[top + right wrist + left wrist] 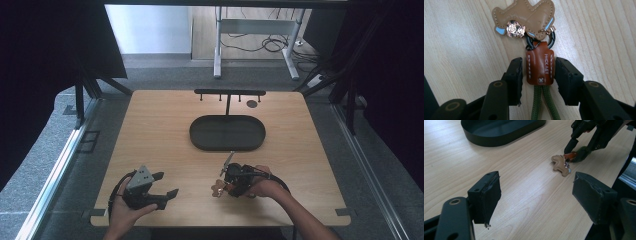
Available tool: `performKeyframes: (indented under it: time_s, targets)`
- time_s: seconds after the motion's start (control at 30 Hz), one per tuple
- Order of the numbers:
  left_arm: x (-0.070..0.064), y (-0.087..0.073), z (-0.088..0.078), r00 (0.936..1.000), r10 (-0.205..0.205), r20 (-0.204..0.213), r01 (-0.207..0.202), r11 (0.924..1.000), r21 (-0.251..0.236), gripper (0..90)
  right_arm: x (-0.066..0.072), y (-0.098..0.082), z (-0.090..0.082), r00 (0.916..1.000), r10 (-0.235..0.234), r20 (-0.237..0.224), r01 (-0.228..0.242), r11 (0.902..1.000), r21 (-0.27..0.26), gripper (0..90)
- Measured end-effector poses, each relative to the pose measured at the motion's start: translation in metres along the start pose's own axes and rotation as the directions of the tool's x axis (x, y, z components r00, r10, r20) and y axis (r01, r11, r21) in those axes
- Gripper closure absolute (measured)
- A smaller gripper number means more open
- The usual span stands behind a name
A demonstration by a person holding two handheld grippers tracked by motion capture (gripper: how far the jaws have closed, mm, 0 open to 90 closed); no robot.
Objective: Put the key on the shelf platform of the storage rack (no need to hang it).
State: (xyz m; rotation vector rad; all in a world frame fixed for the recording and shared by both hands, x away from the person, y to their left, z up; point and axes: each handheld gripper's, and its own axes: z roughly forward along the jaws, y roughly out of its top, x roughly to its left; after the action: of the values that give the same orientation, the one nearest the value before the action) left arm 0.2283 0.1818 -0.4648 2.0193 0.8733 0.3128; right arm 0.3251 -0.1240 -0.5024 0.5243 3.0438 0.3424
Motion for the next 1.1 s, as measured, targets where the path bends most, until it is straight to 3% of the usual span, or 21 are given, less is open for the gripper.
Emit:
performKeyframes:
  time_s: [0.2,0.67,1.1]
  targets:
    - [-0.001,0.0,0.0,1.0,0.003,0.001,-0.003,1.0,0.001,22.9,0.0,0.002,0.0,1.0,0.001,-0.001,-0.001,1.0,0.008,64.5]
    - [-0.001,0.001,-0.002,1.0,0.004,-0.003,-0.004,1.0,-0.004,22.9,0.0,0.002,-0.001,1.0,0.003,-0.002,-0.003,0.9999,0.01,66.5]
    - [0.0,0.001,-0.003,1.0,0.002,-0.005,-0.002,1.0,-0.008,23.0,-0.006,-0.002,-0.03,0.9992,0.027,-0.03,-0.03,0.9962,-0.082,66.8]
